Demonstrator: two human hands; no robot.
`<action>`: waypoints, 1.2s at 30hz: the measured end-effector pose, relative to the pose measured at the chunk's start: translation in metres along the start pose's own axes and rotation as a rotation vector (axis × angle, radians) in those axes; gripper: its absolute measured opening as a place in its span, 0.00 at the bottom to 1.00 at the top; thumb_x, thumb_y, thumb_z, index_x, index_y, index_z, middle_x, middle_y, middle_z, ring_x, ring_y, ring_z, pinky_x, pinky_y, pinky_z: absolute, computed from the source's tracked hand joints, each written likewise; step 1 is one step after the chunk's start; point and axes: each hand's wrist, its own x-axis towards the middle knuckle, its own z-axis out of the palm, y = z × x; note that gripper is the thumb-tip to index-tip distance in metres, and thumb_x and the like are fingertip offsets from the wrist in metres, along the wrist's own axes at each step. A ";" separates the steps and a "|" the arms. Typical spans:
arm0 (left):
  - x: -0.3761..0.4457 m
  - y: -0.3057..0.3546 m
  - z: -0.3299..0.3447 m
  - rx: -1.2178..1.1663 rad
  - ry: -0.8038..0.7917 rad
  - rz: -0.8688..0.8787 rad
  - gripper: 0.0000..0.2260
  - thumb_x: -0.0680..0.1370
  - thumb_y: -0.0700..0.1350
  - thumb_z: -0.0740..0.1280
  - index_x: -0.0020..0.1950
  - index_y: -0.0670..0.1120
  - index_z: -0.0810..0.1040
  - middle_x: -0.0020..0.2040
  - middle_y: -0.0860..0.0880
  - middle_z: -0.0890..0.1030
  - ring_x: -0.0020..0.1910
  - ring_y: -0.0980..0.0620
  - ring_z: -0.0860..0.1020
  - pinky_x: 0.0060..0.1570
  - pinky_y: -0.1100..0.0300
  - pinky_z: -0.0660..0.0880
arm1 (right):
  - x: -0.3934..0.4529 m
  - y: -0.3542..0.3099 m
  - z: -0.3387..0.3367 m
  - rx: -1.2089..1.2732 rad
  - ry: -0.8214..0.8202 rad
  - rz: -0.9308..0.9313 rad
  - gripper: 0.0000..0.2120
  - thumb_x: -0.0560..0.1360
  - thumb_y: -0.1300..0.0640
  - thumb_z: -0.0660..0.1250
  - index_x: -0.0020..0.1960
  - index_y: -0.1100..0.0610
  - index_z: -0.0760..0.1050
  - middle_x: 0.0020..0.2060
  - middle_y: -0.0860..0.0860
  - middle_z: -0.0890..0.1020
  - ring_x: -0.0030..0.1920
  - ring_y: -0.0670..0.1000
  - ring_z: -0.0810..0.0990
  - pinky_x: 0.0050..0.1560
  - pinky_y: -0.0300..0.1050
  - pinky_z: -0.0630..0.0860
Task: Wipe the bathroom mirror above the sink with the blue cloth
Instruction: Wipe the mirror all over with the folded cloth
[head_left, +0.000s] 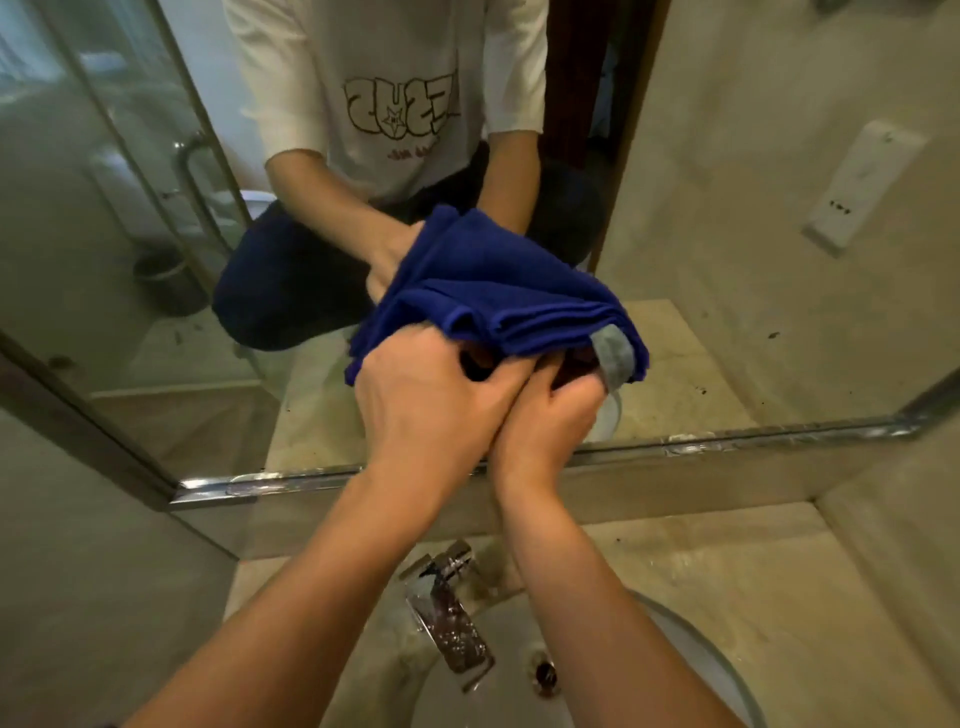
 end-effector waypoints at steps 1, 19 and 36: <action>0.000 0.003 0.007 -0.024 -0.001 -0.010 0.16 0.72 0.63 0.68 0.43 0.51 0.82 0.36 0.56 0.81 0.36 0.56 0.78 0.38 0.61 0.71 | 0.006 -0.001 -0.002 0.005 0.017 0.012 0.14 0.81 0.61 0.61 0.65 0.60 0.69 0.45 0.42 0.76 0.41 0.31 0.76 0.41 0.23 0.69; -0.020 -0.138 -0.088 -0.419 0.247 -0.642 0.06 0.73 0.45 0.69 0.35 0.50 0.80 0.32 0.50 0.83 0.31 0.51 0.83 0.36 0.50 0.81 | -0.102 0.002 0.078 -0.255 -0.446 -0.370 0.12 0.77 0.60 0.66 0.53 0.54 0.62 0.38 0.44 0.74 0.36 0.41 0.76 0.36 0.31 0.71; -0.028 -0.199 -0.118 -0.578 0.262 -0.782 0.22 0.83 0.47 0.57 0.30 0.44 0.75 0.20 0.49 0.75 0.18 0.55 0.73 0.23 0.64 0.70 | -0.139 0.013 0.119 -0.604 -0.648 -0.835 0.14 0.77 0.51 0.66 0.59 0.56 0.70 0.35 0.51 0.79 0.32 0.52 0.78 0.29 0.47 0.75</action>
